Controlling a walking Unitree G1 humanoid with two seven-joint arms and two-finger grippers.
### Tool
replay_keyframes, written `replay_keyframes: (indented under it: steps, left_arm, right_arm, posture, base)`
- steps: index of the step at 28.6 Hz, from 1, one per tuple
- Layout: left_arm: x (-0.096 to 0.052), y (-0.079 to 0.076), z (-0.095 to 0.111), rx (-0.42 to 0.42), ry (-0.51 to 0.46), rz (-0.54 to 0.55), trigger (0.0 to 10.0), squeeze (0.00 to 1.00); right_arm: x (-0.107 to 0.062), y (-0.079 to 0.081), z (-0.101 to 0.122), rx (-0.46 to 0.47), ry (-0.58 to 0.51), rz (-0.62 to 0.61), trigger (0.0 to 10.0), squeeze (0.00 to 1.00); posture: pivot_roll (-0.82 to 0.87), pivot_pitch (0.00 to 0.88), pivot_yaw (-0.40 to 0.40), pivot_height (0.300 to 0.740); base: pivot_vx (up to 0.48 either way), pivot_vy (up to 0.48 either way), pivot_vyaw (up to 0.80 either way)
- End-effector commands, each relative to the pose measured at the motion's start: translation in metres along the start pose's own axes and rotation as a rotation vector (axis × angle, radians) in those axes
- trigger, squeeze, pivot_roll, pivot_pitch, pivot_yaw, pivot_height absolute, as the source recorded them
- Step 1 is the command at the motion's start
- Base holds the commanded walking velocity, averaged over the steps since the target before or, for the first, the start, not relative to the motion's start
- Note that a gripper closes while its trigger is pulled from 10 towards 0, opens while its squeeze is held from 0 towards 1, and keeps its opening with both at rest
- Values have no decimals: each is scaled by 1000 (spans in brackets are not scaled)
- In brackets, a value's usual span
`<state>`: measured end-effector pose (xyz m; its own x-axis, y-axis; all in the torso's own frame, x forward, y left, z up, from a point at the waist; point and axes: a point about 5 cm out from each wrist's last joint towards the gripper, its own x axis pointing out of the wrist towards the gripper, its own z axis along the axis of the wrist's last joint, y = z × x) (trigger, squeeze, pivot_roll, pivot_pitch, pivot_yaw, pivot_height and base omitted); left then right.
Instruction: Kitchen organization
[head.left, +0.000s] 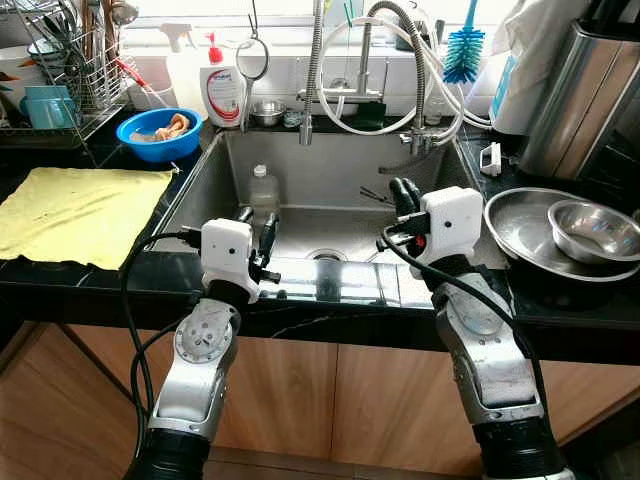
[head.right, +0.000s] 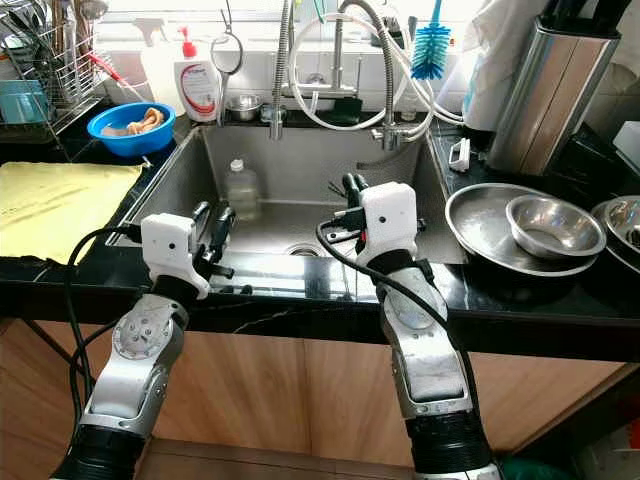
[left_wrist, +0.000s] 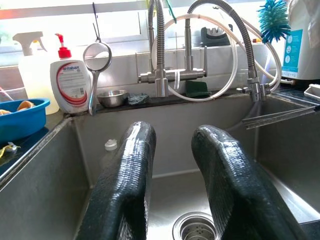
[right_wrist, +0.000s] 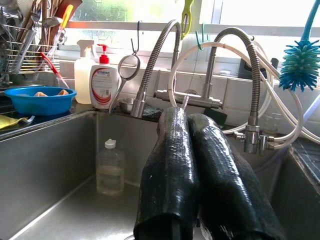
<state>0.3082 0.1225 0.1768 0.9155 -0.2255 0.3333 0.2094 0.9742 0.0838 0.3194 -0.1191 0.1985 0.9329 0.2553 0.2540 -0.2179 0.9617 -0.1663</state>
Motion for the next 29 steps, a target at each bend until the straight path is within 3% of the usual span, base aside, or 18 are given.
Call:
replay_keyframes:
  steps: [1, 10, 29]
  left_arm:
    - [2, 1, 4, 15, -18, -2, 10000, 0]
    - [2, 1, 5, 16, -25, -3, 10000, 0]
    - [2, -2, 4, 14, -22, -12, 10000, 0]
  right_arm:
    - [1, -1, 4, 5, -20, -6, 10000, 0]
    - [1, -2, 2, -3, -11, -8, 10000, 0]
    - [-1, -4, -5, -27, 20, -2, 10000, 0]
  posture:
    - [-82, 0, 53, 740]
    - [-79, 0, 52, 740]
    - [-85, 0, 51, 740]
  base:
    - [0, 0, 0]
    - [0, 0, 0]
    - [289, 0, 0]
